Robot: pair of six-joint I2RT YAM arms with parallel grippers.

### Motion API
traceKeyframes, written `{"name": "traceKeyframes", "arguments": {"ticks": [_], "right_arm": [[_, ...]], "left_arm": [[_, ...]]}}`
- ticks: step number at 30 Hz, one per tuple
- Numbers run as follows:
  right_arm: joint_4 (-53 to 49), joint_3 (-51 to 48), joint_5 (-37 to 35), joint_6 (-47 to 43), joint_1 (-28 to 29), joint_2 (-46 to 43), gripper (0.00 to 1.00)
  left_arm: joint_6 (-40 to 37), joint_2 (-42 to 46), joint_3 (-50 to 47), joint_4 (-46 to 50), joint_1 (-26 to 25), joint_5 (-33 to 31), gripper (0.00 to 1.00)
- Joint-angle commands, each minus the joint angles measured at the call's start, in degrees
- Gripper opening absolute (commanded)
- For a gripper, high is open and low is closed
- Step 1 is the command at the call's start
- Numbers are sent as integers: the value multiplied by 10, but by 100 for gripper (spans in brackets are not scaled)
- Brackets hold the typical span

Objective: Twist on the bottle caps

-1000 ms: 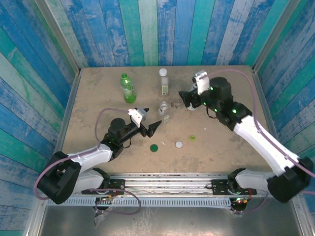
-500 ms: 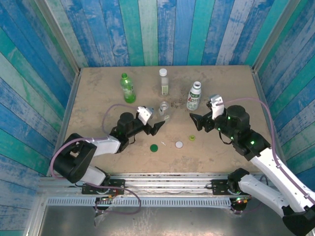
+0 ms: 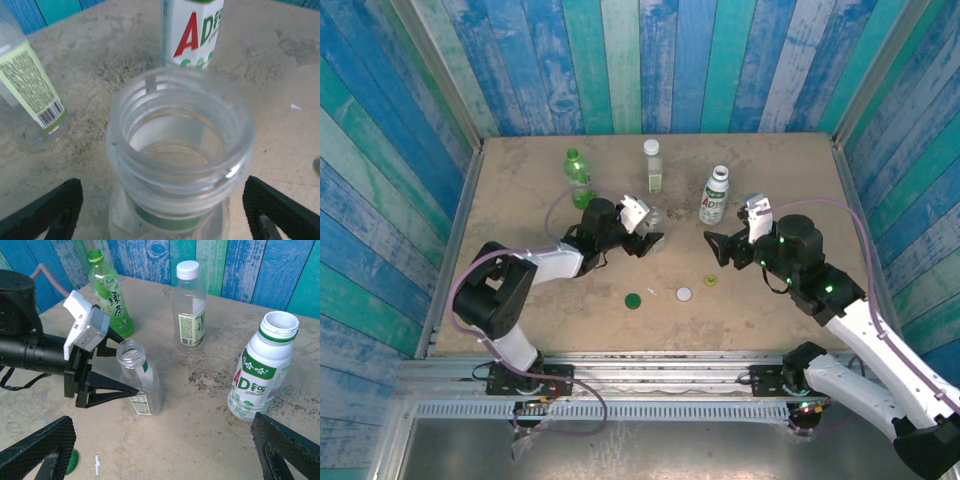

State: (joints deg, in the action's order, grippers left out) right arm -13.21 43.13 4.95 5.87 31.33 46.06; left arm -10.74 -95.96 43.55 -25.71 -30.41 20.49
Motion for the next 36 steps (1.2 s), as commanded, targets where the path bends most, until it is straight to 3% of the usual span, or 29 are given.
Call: {"name": "traceKeyframes", "arguments": {"ticks": [1,9,13,18,25,29,34,36], "right_arm": [[17,-5,1,2,3,5,94],[21,-5,1,1,3,19,94],[21,-11,-2,1,3,20,93],[16,-22,-7,11,3,17,93],[-9,-62,-29,32,2,6,93],[-9,-71,-42,36,3,1,93],[-9,-66,-41,38,3,6,93],[-10,-64,-41,38,3,4,93]], "left_arm": [[-17,-35,20,55,2,5,80],[-19,-37,12,29,6,33,51],[-39,-28,-1,22,6,64,45],[-64,3,-21,22,2,97,45],[-138,50,-34,97,-72,51,46],[-114,51,-39,101,-81,70,47],[-106,48,-43,76,-83,77,53],[-90,50,-55,41,-83,85,66]]}}
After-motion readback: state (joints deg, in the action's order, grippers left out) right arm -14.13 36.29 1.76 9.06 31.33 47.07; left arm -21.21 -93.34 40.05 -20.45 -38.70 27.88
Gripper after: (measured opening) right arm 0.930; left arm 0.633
